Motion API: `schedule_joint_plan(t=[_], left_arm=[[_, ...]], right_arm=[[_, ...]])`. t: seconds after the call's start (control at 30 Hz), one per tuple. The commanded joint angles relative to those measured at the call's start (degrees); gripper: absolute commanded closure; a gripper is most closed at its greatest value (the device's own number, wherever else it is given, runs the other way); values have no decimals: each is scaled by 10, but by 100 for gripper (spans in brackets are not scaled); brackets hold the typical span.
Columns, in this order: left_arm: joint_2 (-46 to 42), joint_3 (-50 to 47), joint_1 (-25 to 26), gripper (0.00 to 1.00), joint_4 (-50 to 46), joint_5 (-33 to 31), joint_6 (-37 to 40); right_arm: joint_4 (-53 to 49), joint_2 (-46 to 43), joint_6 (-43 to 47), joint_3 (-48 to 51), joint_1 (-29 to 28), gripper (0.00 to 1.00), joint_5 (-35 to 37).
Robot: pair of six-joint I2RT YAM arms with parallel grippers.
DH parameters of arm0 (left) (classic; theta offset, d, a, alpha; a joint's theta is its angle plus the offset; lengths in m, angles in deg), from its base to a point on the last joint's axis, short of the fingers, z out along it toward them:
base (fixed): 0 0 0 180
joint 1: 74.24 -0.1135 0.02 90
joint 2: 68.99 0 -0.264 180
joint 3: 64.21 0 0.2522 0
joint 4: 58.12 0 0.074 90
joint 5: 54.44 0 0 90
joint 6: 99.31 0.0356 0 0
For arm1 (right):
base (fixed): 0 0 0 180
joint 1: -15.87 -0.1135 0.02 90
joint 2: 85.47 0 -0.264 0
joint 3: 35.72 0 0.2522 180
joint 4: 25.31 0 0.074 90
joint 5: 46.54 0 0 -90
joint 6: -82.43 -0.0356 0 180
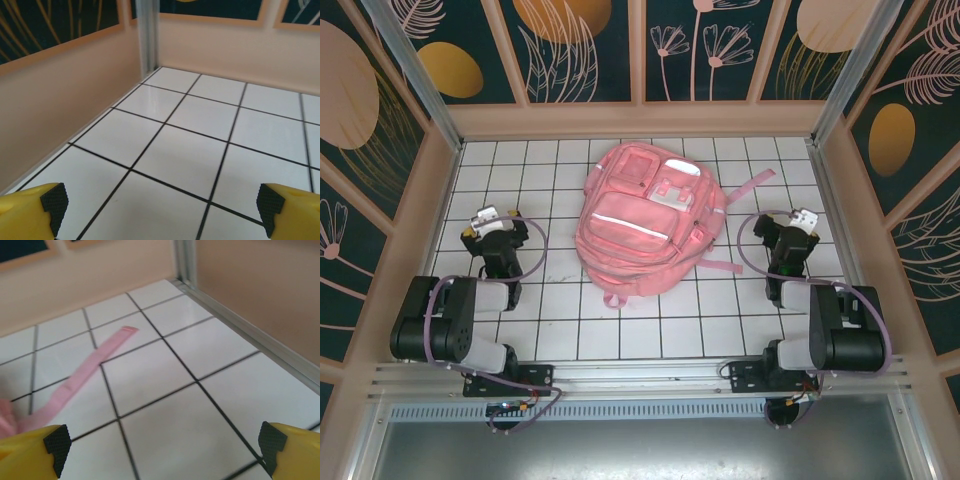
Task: Pack the student bag
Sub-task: Reset both arms
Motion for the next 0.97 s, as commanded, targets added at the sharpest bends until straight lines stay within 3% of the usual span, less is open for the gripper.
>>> schedule_joint_plan(t=[0.0, 0.2, 0.33, 0.47, 0.93], left_arm=[[16, -24, -4, 2, 101, 105, 20], [26, -29, -8, 1, 117, 115, 21], [25, -32, -8, 2, 122, 115, 22], [25, -32, -8, 1, 125, 115, 22], [25, -32, -8, 2, 125, 115, 23]], right_arm=[[59, 3, 14, 5, 9, 1, -66], [103, 54, 36, -6, 13, 1, -79], [268, 108, 79, 51, -10, 1, -103], [219, 98, 73, 35, -13, 1, -85], [223, 99, 73, 36, -12, 1, -87]])
